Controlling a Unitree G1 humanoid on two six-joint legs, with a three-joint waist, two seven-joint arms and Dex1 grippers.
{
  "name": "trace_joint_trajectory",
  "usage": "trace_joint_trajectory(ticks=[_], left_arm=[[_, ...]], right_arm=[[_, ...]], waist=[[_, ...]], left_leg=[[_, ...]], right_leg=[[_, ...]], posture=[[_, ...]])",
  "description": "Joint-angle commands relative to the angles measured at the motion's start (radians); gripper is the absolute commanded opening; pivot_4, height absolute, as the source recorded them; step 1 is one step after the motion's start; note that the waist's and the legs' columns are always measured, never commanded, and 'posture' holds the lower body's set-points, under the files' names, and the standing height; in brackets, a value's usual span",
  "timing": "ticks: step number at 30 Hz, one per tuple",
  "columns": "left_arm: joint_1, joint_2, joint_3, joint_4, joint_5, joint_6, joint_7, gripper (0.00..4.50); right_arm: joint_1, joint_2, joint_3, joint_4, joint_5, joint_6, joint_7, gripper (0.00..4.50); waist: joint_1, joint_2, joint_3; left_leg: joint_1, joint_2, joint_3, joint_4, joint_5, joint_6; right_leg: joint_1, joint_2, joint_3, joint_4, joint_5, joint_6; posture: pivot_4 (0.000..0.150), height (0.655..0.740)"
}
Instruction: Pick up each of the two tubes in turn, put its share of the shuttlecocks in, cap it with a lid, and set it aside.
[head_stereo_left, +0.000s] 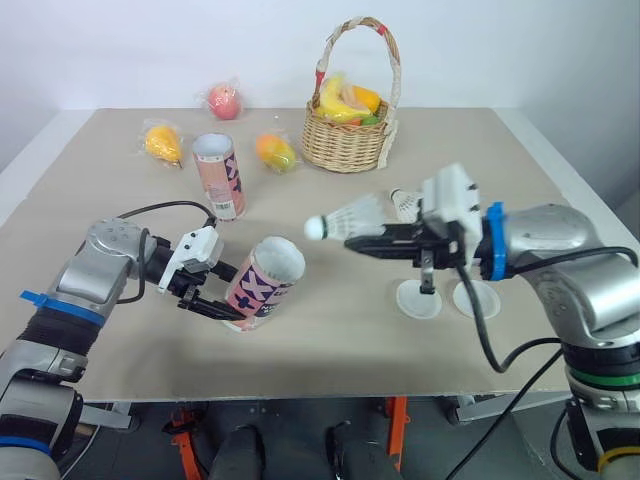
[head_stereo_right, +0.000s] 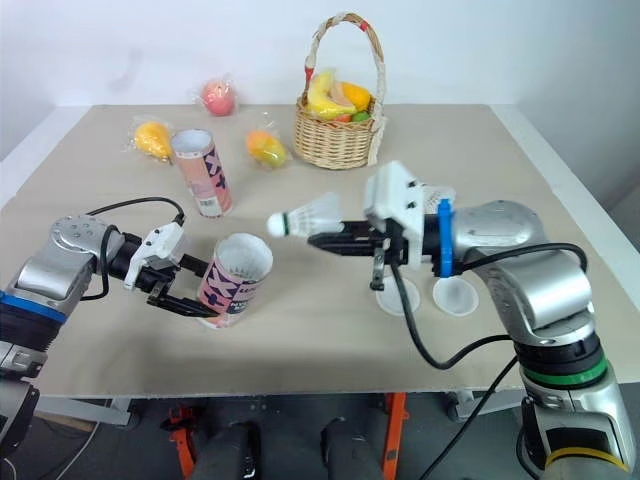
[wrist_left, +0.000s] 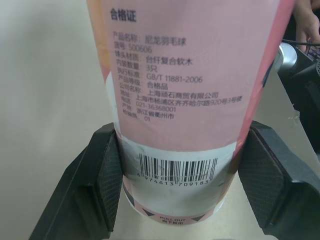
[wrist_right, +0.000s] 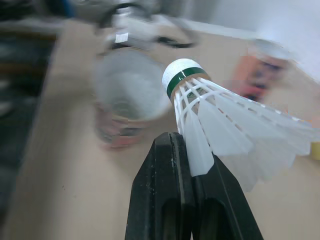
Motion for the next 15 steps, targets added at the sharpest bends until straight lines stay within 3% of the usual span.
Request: trace_joint_trajectory(ticks=[1, 5, 11, 12, 14, 15], left_arm=[[-0.025, 0.005, 0.022, -0.004, -0.001, -0.013, 0.001, 3.08], [-0.025, 0.007, 0.026, -0.006, -0.002, -0.009, 0.001, 3.08], [-0.019, 0.01, 0.031, -0.01, -0.001, -0.009, 0.001, 3.08], [-0.019, 0.009, 0.031, -0.01, -0.001, -0.009, 0.001, 3.08], [-0.02, 0.008, 0.031, -0.009, 0.0, -0.009, 0.001, 3.08], [-0.02, 0.007, 0.031, -0.009, 0.0, -0.01, 0.001, 3.08]], right_arm=[[-0.087, 0.005, 0.08, 0.002, -0.074, -0.083, 0.063, 0.23], [-0.143, 0.037, 0.156, 0.068, -0.169, -0.168, 0.075, 0.23], [-0.187, 0.06, 0.196, 0.112, -0.197, -0.179, 0.127, 0.23], [-0.197, 0.064, 0.202, 0.113, -0.194, -0.16, 0.135, 0.81], [-0.211, 0.067, 0.207, 0.107, -0.182, -0.145, 0.165, 1.24], [-0.22, 0.071, 0.199, 0.103, -0.166, -0.131, 0.171, 1.68]], waist=[[0.0, 0.0, 0.0], [0.001, 0.0, 0.0], [0.002, 0.0, 0.0], [0.002, 0.0, 0.0], [0.002, 0.0, 0.0], [0.002, 0.0, 0.0]], left_leg=[[-0.001, 0.0, 0.001, 0.0, 0.0, 0.0], [-0.002, 0.0, 0.001, 0.0, 0.0, 0.0], [-0.003, 0.0, 0.001, 0.0, 0.0, 0.0], [-0.003, 0.0, 0.001, -0.001, 0.0, 0.0], [-0.003, 0.0, 0.001, -0.001, 0.0, 0.0], [-0.003, 0.0, 0.001, -0.001, 0.0, 0.0]], right_leg=[[-0.002, 0.0, 0.001, 0.0, 0.0, 0.0], [-0.002, 0.0, 0.0, 0.0, 0.0, 0.0], [-0.003, 0.0, 0.0, 0.0, 0.0, -0.001], [-0.003, 0.0, 0.0, 0.0, -0.001, -0.001], [-0.003, 0.0, 0.0, 0.0, 0.0, -0.001], [-0.003, 0.0, 0.0, 0.001, 0.0, -0.001]], posture=[[0.15, 0.7371], [0.15, 0.7371], [0.15, 0.7371], [0.15, 0.7371], [0.15, 0.7371], [0.15, 0.7371]])
